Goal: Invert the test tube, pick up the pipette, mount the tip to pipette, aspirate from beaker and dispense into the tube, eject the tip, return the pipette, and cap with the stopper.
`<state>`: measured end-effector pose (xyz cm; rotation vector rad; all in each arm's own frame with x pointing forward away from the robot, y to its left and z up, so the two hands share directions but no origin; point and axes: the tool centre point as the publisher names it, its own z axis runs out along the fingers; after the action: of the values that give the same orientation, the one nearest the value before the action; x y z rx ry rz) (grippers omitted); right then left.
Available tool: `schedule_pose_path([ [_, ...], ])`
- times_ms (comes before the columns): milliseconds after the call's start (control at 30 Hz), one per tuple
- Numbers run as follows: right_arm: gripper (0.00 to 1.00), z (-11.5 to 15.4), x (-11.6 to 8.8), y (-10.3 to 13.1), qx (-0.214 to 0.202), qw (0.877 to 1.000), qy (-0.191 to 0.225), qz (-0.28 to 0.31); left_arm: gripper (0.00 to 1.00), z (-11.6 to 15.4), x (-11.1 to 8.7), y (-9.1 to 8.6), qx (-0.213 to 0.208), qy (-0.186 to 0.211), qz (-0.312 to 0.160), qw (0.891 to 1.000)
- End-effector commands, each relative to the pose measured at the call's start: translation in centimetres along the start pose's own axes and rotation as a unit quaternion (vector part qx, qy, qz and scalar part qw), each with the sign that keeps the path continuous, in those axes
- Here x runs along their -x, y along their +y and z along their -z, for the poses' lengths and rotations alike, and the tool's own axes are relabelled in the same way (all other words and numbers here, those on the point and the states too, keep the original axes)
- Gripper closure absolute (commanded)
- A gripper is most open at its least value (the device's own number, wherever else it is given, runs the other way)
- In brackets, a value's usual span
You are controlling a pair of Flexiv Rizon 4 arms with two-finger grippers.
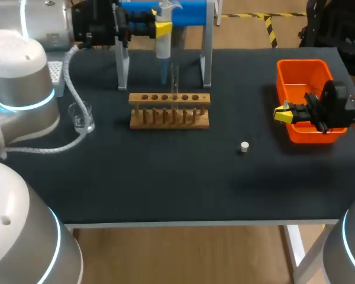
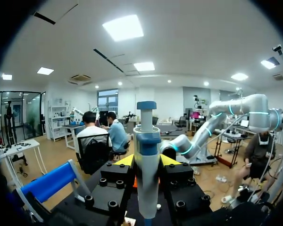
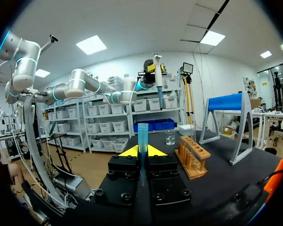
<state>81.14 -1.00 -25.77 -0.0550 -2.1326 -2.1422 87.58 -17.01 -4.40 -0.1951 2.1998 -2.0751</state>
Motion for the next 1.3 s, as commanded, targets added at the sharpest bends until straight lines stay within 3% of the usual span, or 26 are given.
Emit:
schedule_pose_path([
  [33, 1.0, 0.0, -0.1, 0.1, -0.001, 1.0, -0.001, 0.0, 1.0, -1.4, -1.3, 0.0, -0.006, -0.018, -0.002, 1.0],
  [400, 1.0, 0.0, -0.1, 0.1, -0.001, 1.0, -0.001, 0.0, 1.0, -2.9, -3.6, -0.4, -0.015, -0.03, -0.015, 0.999],
  [1300, 1.0, 0.0, -0.1, 0.1, -0.001, 1.0, -0.001, 0.0, 1.0, -2.5, -3.4, -1.0, -0.002, -0.025, -0.008, 1.0],
])
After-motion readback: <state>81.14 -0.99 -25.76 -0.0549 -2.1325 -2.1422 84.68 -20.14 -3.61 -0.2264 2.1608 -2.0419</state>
